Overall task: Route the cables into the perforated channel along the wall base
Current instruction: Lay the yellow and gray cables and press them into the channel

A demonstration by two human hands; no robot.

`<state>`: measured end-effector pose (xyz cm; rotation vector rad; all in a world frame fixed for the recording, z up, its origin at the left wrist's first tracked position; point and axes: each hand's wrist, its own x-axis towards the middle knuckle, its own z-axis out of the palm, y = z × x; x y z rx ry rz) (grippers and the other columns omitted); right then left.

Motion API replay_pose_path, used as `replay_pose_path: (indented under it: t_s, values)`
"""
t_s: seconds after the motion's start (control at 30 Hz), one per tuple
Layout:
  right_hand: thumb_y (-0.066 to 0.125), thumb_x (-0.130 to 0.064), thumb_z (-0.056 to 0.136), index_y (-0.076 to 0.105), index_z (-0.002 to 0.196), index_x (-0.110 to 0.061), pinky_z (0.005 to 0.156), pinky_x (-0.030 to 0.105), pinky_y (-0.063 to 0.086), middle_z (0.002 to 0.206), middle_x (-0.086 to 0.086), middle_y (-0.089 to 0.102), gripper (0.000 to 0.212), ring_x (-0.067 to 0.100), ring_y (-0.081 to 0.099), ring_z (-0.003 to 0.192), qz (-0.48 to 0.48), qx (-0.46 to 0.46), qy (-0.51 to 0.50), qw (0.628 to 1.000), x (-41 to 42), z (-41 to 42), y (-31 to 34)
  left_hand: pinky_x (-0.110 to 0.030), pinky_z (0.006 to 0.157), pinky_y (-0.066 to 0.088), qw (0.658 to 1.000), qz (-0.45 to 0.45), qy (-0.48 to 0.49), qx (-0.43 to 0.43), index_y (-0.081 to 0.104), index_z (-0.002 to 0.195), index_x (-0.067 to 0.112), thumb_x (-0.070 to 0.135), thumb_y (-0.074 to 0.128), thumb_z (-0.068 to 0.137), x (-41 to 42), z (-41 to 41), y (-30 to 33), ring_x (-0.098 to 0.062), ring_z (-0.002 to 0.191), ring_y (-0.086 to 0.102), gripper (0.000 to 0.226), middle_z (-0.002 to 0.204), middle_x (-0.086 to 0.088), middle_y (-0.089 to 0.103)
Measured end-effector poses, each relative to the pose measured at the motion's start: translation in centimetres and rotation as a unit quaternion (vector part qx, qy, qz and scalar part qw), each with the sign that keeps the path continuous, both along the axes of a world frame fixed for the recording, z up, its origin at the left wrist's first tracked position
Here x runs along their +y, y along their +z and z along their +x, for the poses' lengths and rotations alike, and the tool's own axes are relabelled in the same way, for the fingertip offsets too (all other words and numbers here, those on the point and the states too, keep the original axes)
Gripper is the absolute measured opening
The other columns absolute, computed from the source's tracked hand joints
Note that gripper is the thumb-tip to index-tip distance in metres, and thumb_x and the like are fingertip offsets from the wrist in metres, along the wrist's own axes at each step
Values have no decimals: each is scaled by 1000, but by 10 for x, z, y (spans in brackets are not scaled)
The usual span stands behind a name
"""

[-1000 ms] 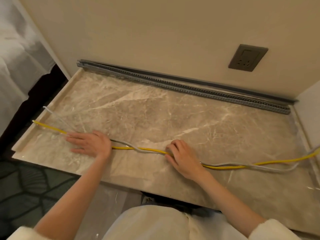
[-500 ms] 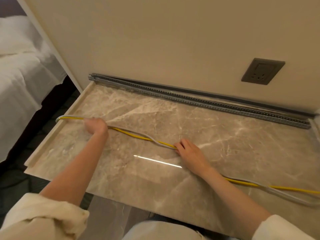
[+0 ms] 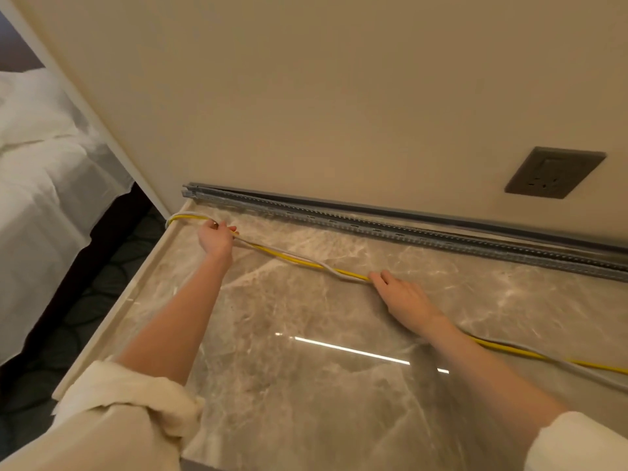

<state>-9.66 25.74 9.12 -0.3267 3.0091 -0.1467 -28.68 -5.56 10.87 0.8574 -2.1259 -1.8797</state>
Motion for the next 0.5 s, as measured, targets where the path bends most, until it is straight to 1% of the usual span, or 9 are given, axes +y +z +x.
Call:
replay_pose_path:
  t_s: [0.07,0.13,0.17,0.23,0.27,0.33,0.4,0.43,0.5]
  values:
    - [44,-7,90,35,123,-17,58,36,39,106,10,52,36,31,61,78,12,0,-4,1000,4,-13,0,-36,67,55,1000,4,-10,-2,51,112,-2,-1,44,94,3,-12,-3,-13,60,59,20,93,-13,58]
    - [46,-4,87,35,122,-17,56,34,36,106,11,52,39,30,61,77,21,5,-9,1000,10,-26,1,-41,71,55,1000,8,-16,3,51,109,-4,-1,44,94,7,-23,-5,-15,60,59,17,81,-10,58]
    - [46,-3,86,35,120,-17,56,33,34,105,11,52,38,31,61,76,24,9,-11,1000,13,-29,2,-42,75,54,1000,4,-21,5,52,108,-5,-1,45,94,9,-25,-5,-19,62,61,16,77,-11,59]
    - [46,-2,85,36,116,-17,54,33,33,102,12,54,36,32,61,73,27,18,-15,999,19,-38,4,-43,80,55,999,-8,-38,5,55,105,-3,2,45,94,11,-30,-3,-27,73,65,15,84,-15,62]
    - [47,-1,83,37,115,-16,54,33,33,100,12,55,37,32,60,72,29,23,-15,999,22,-45,4,-42,81,55,999,-13,-42,2,55,108,-2,3,45,95,12,-35,-2,-26,78,66,17,89,-16,63]
    - [48,2,81,37,118,-15,52,33,32,99,13,55,42,32,60,70,35,30,-14,999,25,-53,4,-39,81,56,999,-24,-48,0,54,115,-3,3,45,95,12,-42,-3,-22,80,66,23,94,-13,63]
    - [47,3,81,36,122,-15,51,33,31,99,13,53,46,32,59,66,32,30,-21,999,28,-60,4,-36,79,56,998,-35,-56,-2,55,114,-4,3,44,95,12,-44,-5,-23,82,68,23,94,-12,63]
    - [46,3,82,36,122,-15,50,33,31,99,13,52,45,32,58,64,32,26,-22,999,29,-62,4,-35,78,55,997,-38,-62,-3,57,110,-2,3,45,95,12,-44,-6,-25,85,69,20,93,-12,63]
    - [49,-1,83,36,119,-18,49,32,31,97,11,50,43,28,53,62,25,21,-18,999,32,-61,3,-40,81,56,995,-57,-81,-2,58,90,7,3,46,94,11,-39,-9,-29,88,69,14,83,-9,63]
